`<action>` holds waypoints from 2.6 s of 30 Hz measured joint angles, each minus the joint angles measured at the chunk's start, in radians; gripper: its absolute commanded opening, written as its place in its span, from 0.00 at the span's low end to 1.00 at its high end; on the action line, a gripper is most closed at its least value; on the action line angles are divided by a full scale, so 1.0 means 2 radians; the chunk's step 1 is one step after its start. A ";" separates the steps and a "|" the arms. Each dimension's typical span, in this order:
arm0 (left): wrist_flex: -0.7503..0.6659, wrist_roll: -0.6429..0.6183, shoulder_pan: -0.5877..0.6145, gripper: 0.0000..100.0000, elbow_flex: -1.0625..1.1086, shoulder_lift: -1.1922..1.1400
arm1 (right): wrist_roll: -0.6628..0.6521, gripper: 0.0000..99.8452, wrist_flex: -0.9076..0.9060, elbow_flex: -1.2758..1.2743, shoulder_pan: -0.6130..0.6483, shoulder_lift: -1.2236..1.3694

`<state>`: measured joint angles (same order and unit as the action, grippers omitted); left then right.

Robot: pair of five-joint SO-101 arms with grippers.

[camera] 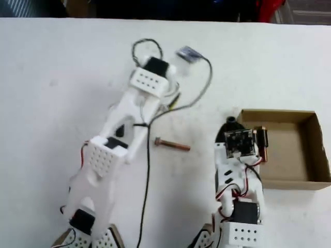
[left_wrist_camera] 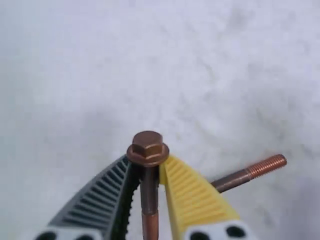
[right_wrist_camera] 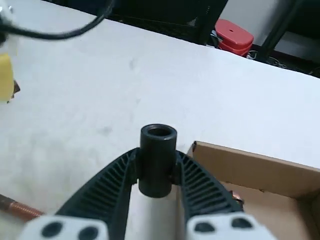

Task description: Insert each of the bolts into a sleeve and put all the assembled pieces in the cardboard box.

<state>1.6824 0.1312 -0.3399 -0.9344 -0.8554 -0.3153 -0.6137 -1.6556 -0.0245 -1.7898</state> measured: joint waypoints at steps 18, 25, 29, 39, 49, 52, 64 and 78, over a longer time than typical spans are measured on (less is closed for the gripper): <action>0.045 -0.084 0.082 0.02 0.006 0.054 | 0.000 0.02 0.006 -0.005 0.210 0.000; 0.044 -0.084 0.085 0.02 0.157 0.201 | 0.000 0.02 0.054 -0.005 0.250 0.000; 0.025 -0.084 0.102 0.02 0.239 0.291 | 0.001 0.02 0.059 -0.005 0.282 0.000; -0.087 -0.084 0.118 0.02 0.470 0.515 | 0.081 0.02 0.096 -0.005 0.305 0.000; -0.273 -0.084 0.118 0.02 0.694 0.755 | 0.130 0.02 0.141 -0.005 0.307 0.000; -0.340 -0.084 0.118 0.02 0.759 0.822 | 0.130 0.02 0.150 -0.005 0.315 0.000; -0.433 -0.089 0.064 0.02 0.833 0.992 | 0.130 0.02 0.149 -0.013 0.368 0.001; -0.486 -0.201 0.001 0.02 0.842 1.012 | 0.130 0.02 0.145 -0.013 0.368 0.001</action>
<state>0.7112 -0.2708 -0.3383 0.7488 1.1684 -0.0560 -0.3237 -1.6817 0.7119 -1.7883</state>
